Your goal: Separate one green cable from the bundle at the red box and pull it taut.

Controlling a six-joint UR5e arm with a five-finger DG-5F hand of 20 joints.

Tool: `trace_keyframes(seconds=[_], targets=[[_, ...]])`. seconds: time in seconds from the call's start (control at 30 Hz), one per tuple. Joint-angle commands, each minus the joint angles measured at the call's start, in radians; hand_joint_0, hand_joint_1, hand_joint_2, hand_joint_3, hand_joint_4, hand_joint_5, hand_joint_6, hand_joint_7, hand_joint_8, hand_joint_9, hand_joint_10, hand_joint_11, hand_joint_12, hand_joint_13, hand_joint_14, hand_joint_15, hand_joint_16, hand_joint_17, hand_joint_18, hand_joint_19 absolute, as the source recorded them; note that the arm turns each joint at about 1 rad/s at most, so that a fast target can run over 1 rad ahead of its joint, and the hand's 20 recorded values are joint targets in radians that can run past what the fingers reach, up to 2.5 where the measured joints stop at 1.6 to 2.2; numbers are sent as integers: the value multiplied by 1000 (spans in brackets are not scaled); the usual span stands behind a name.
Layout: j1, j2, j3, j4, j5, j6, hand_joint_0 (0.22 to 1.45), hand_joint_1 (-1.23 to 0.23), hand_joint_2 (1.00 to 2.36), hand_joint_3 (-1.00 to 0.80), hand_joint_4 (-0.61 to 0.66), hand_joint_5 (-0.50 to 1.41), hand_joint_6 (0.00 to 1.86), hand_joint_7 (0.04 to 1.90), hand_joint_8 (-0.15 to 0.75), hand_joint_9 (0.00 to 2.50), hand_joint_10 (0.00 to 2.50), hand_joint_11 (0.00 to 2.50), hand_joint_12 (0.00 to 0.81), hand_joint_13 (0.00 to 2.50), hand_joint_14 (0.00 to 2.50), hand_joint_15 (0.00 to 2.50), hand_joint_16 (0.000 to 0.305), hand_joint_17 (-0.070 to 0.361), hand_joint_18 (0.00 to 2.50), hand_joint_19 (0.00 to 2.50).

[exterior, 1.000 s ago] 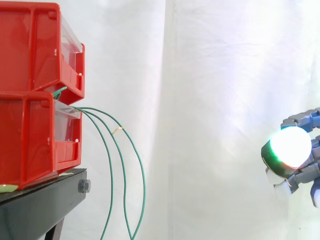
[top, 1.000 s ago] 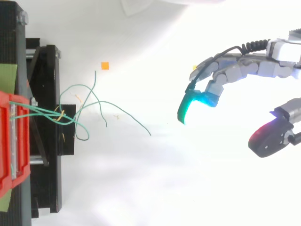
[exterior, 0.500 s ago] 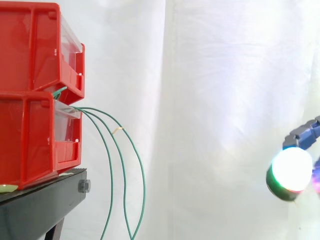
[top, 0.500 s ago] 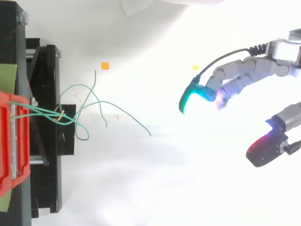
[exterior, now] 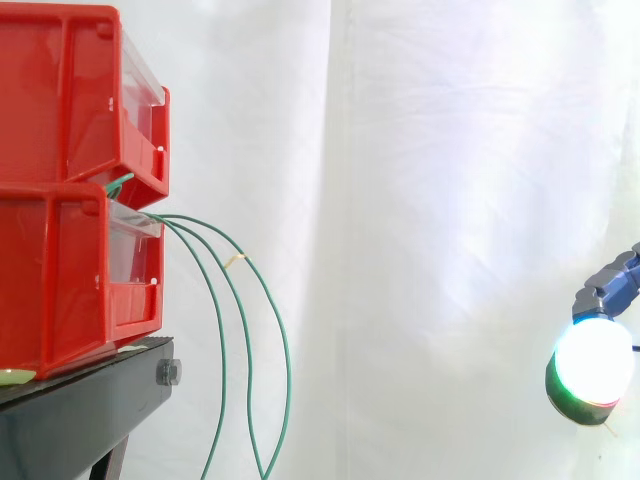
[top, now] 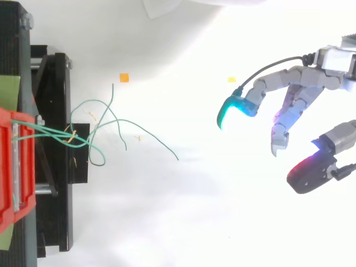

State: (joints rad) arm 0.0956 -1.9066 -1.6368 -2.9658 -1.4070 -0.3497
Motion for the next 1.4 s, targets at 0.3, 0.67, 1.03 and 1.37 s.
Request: trace_keyframes(seconds=[0.3, 0.67, 1.03, 1.37], targets=[[1, 0, 0, 1, 0, 0, 577, -552, 1000, -500, 244, -204, 502, 671, 309, 939, 16, 548, 393, 875, 18, 574, 44, 99, 692, 766], [1, 0, 0, -1, 0, 0, 580, -530, 1000, -500, 242, -204, 502, 669, 307, 934, 17, 550, 389, 868, 20, 564, 44, 99, 690, 757], [-1, 1, 0, -1, -1, 0, 581, -534, 1000, -500, 244, -205, 502, 668, 306, 931, 18, 544, 387, 860, 20, 569, 44, 98, 685, 759], [1, 0, 0, 1, 0, 0, 581, -535, 1000, -500, 246, -204, 502, 671, 308, 948, 18, 547, 389, 869, 20, 567, 44, 98, 705, 774]])
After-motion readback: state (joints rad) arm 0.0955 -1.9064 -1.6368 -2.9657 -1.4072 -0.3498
